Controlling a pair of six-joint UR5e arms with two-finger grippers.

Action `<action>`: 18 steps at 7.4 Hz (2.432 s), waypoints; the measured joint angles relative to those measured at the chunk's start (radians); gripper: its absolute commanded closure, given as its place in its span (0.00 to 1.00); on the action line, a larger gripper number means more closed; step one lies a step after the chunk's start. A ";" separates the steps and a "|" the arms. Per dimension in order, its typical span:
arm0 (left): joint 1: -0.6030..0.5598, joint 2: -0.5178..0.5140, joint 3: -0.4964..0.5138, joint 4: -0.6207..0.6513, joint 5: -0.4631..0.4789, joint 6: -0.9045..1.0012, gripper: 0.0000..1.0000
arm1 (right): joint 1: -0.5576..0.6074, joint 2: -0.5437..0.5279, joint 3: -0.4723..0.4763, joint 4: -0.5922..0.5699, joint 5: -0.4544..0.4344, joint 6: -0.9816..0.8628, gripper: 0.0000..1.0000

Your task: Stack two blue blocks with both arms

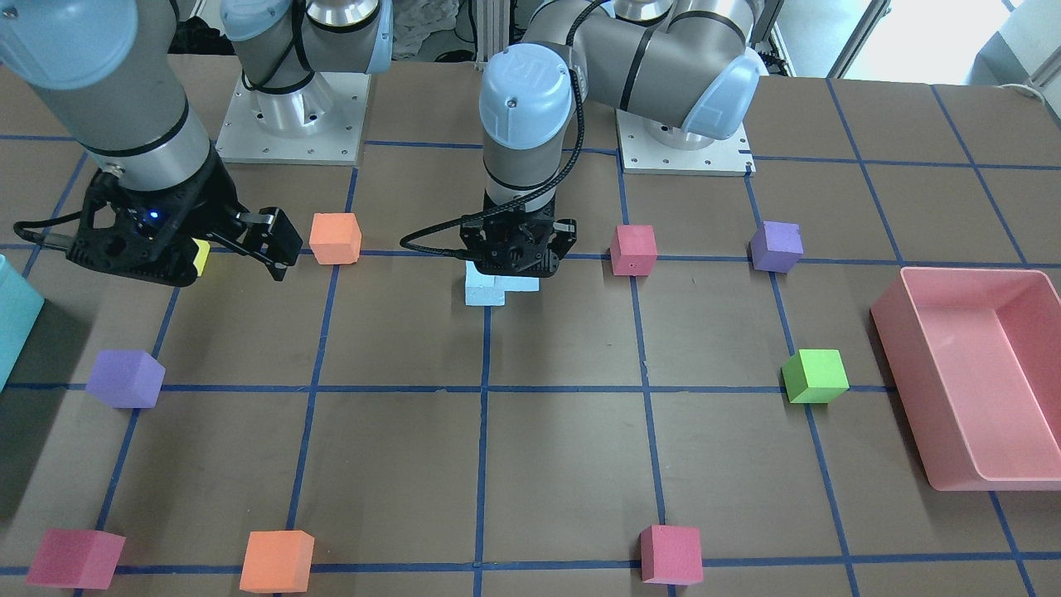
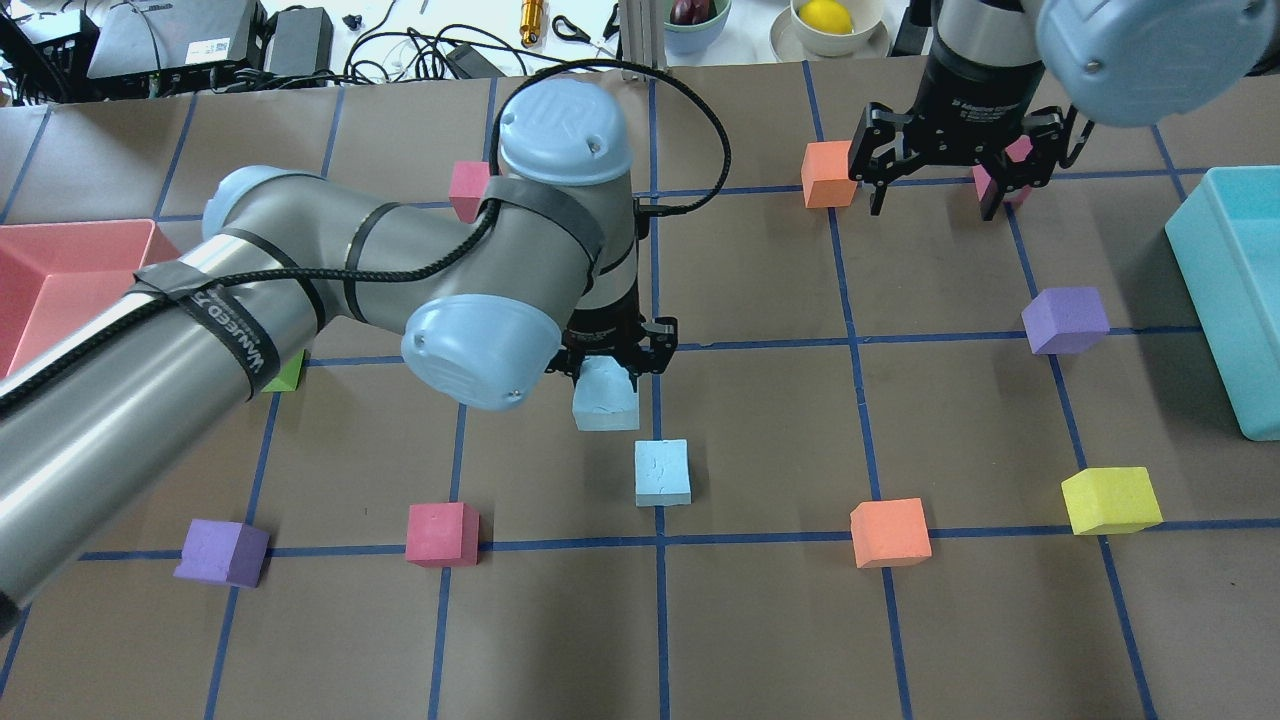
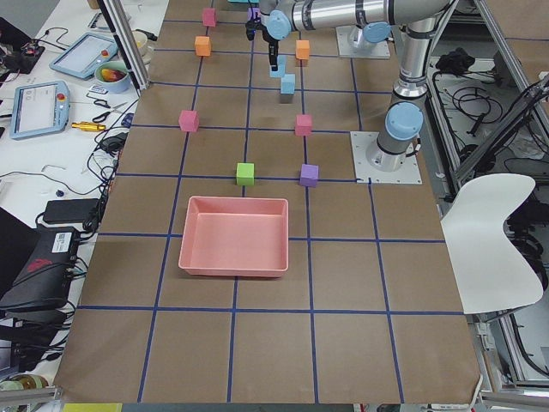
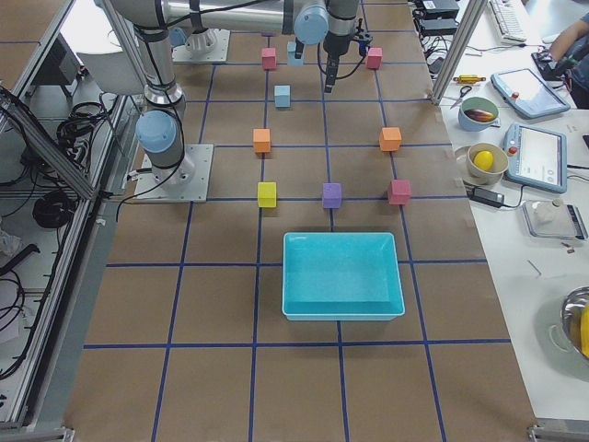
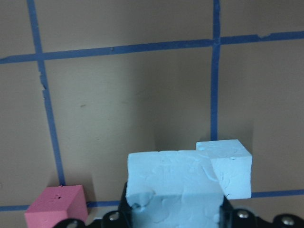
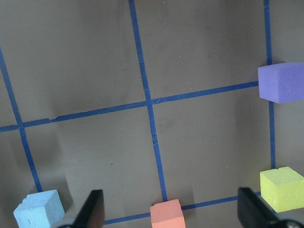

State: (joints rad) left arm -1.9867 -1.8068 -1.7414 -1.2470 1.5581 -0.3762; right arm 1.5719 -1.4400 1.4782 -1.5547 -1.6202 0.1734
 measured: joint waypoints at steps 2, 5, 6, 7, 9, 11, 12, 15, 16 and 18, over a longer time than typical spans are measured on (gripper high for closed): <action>-0.045 -0.034 -0.015 0.059 0.000 -0.048 1.00 | -0.004 -0.033 -0.003 0.016 0.001 0.002 0.00; -0.079 -0.058 -0.025 0.074 0.001 -0.074 1.00 | -0.005 -0.052 0.004 0.021 0.009 0.001 0.00; -0.085 -0.061 -0.032 0.074 0.002 -0.076 1.00 | -0.006 -0.053 0.004 0.021 0.009 0.000 0.00; -0.090 -0.059 -0.044 0.075 0.002 -0.074 1.00 | -0.008 -0.054 0.005 0.021 0.009 -0.001 0.00; -0.094 -0.054 -0.060 0.081 0.001 -0.072 0.93 | -0.009 -0.054 0.005 0.021 0.008 -0.002 0.00; -0.095 -0.061 -0.064 0.084 0.000 -0.076 0.17 | -0.009 -0.055 0.005 0.021 0.007 -0.002 0.00; -0.096 -0.064 -0.069 0.085 -0.014 -0.081 0.03 | -0.010 -0.055 0.005 0.021 0.006 -0.002 0.00; -0.093 -0.054 -0.082 0.104 -0.069 -0.073 0.00 | -0.010 -0.056 0.005 0.020 0.009 -0.003 0.00; -0.086 -0.036 -0.078 0.113 -0.066 -0.058 0.00 | -0.010 -0.056 0.005 0.019 0.009 -0.004 0.00; -0.048 0.021 -0.033 0.100 0.006 0.057 0.00 | -0.009 -0.062 0.005 0.020 0.010 -0.005 0.00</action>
State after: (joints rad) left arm -2.0344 -1.7853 -1.7744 -1.1474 1.5639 -0.3194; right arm 1.5628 -1.5022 1.4834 -1.5349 -1.6107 0.1688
